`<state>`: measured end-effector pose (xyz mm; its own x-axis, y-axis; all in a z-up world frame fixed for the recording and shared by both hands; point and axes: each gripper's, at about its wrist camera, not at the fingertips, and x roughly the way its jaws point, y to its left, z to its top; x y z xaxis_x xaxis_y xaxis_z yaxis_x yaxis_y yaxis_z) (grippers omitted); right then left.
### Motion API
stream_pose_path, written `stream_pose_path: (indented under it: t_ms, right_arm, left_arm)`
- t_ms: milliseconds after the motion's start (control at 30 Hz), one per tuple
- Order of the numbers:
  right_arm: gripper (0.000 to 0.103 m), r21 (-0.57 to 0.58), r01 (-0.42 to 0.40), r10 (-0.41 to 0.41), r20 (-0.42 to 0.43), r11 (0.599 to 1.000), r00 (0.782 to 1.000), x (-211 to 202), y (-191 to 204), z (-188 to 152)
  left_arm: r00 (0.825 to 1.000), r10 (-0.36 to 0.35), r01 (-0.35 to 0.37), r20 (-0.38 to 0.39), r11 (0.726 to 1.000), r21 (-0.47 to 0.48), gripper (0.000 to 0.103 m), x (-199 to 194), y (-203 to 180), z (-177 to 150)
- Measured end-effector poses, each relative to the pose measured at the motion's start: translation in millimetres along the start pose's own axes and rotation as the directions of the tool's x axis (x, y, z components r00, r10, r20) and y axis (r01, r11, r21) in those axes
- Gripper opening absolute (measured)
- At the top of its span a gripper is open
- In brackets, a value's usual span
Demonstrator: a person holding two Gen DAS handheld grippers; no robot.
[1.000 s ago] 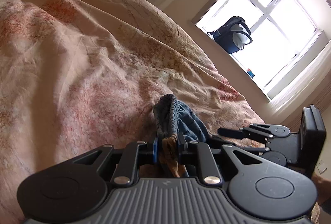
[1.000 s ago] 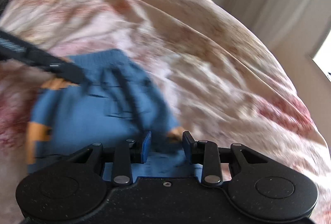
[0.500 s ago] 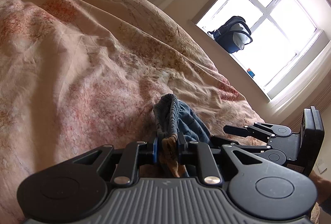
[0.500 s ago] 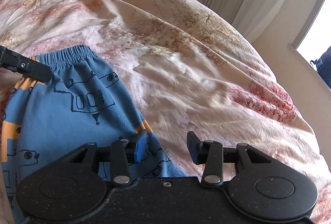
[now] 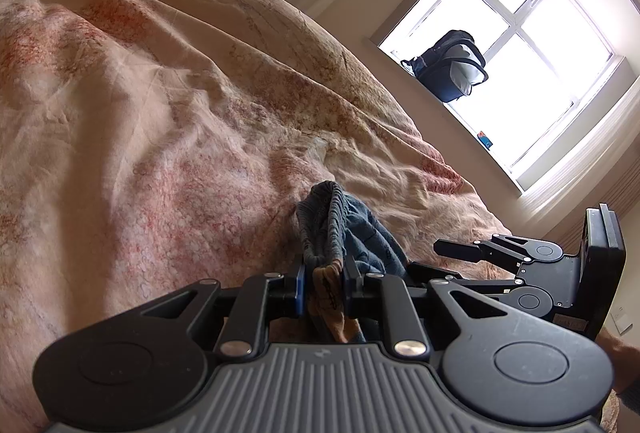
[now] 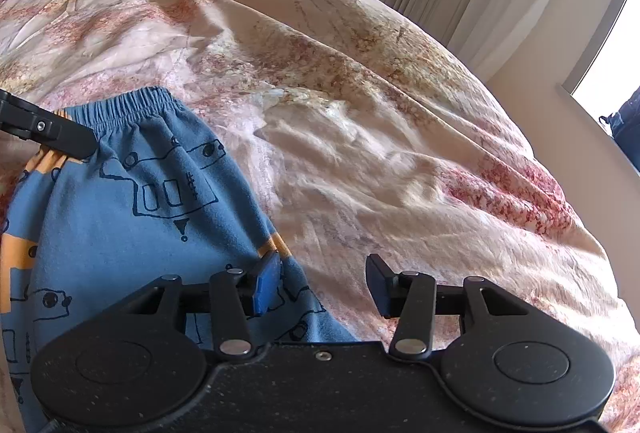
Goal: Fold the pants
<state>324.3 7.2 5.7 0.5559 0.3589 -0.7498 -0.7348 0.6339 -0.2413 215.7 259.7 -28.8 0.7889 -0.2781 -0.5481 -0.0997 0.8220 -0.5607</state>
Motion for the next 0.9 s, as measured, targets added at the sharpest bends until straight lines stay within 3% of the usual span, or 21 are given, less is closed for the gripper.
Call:
stream_pose_path:
  t_ms: [300,400,567,733,900]
  right_arm:
    - [0.052,-0.006,0.006,-0.006,0.005,1.000,1.000,-1,1,1]
    - [0.058,0.016,0.010,-0.011,0.026,1.000,1.000,-8,2,1]
    - [0.078,0.037,-0.025,0.023,0.059,0.999,0.998,-27,16,-7]
    - [0.084,0.007,-0.061,0.061,0.041,0.998,0.997,-33,39,-15]
    - [0.089,0.037,-0.001,0.000,0.020,0.999,1.000,-32,46,-9]
  left_arm:
    - [1.000,0.000,0.000,0.000,1.000,0.001,0.019,0,0,0]
    - [1.000,0.002,-0.002,0.000,1.000,0.007,0.019,0,-1,0]
    - [1.000,0.004,-0.004,0.001,1.000,0.014,0.019,0,-2,1]
    - [1.000,0.006,-0.006,0.003,1.000,0.026,0.019,-1,-4,2]
    - [1.000,0.009,-0.010,0.018,0.998,0.057,0.019,-5,-13,4]
